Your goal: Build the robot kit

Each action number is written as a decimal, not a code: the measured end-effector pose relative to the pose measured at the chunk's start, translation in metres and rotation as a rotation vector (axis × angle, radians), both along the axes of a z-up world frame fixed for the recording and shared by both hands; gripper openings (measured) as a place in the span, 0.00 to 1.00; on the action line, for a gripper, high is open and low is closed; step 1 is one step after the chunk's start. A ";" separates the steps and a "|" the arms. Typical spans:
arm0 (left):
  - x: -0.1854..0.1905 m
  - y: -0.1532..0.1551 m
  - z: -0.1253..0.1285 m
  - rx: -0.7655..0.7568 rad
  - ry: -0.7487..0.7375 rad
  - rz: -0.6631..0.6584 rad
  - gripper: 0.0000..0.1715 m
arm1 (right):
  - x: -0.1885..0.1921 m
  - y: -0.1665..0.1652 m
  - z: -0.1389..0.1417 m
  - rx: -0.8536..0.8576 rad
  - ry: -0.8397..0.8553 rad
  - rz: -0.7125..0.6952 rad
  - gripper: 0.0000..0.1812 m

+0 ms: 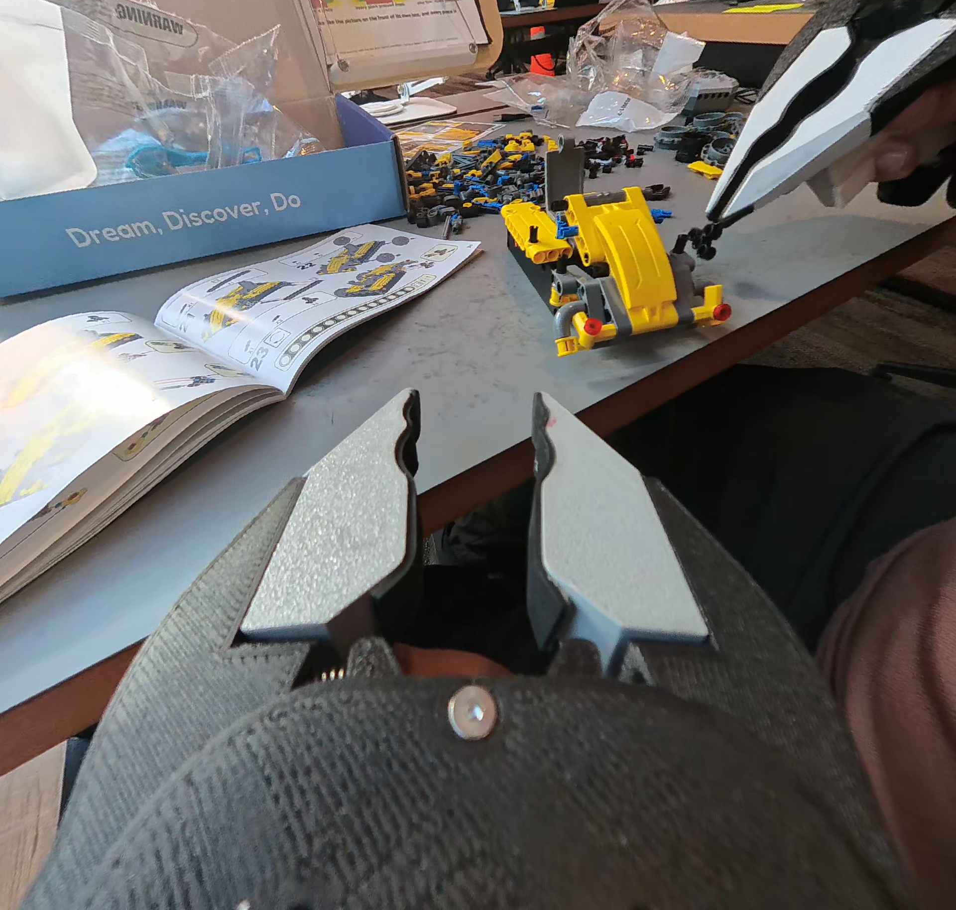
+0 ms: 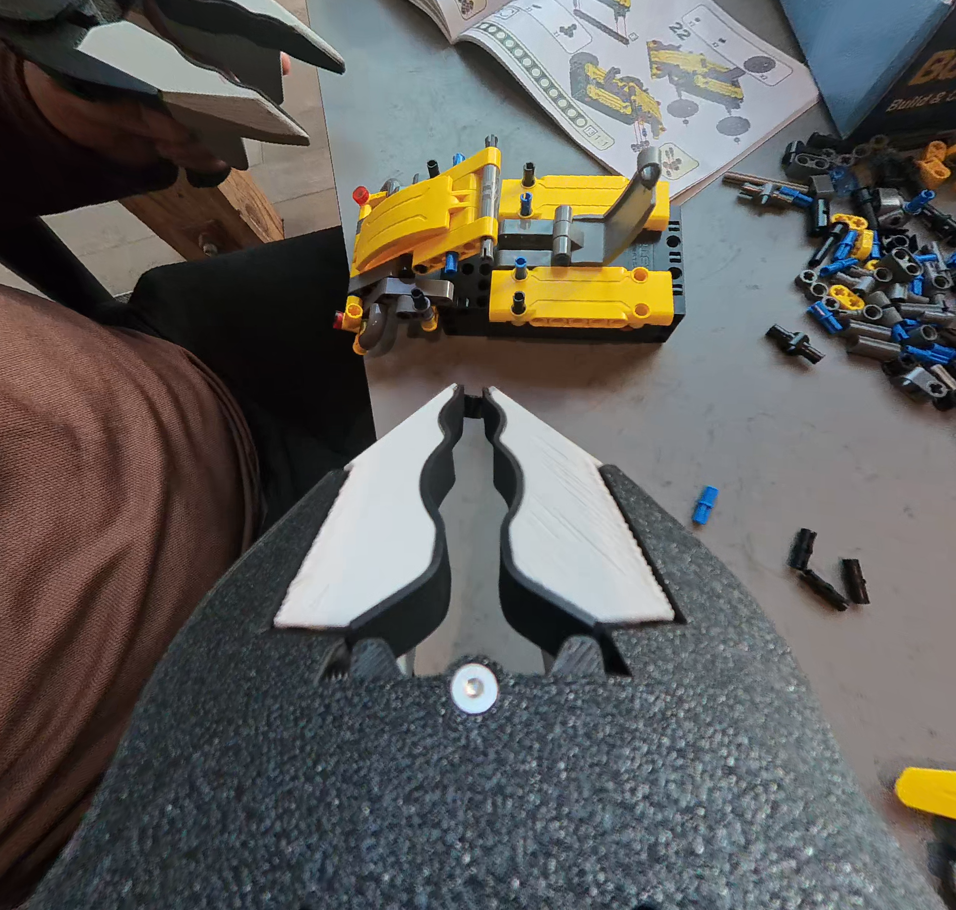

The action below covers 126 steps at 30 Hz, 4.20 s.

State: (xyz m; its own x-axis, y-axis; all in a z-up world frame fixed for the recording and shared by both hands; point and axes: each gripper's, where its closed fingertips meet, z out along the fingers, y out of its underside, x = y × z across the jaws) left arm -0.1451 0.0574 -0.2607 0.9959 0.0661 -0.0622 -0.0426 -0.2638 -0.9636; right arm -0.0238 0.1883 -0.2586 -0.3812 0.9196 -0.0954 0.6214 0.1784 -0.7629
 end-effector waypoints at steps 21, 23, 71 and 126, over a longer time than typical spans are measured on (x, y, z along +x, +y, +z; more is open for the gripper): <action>0.002 0.003 -0.001 -0.004 -0.001 -0.017 0.23 | -0.003 0.004 -0.012 -0.004 -0.013 -0.012 0.02; 0.002 0.003 0.000 -0.003 0.001 -0.017 0.23 | -0.003 0.004 -0.013 -0.002 -0.015 -0.010 0.02; -0.017 0.033 0.021 0.181 -0.148 -0.125 0.23 | -0.007 0.031 -0.003 -0.090 0.097 0.037 0.02; -0.002 0.043 0.015 0.092 -0.106 -0.165 0.22 | -0.011 0.028 -0.011 0.025 0.094 -0.045 0.02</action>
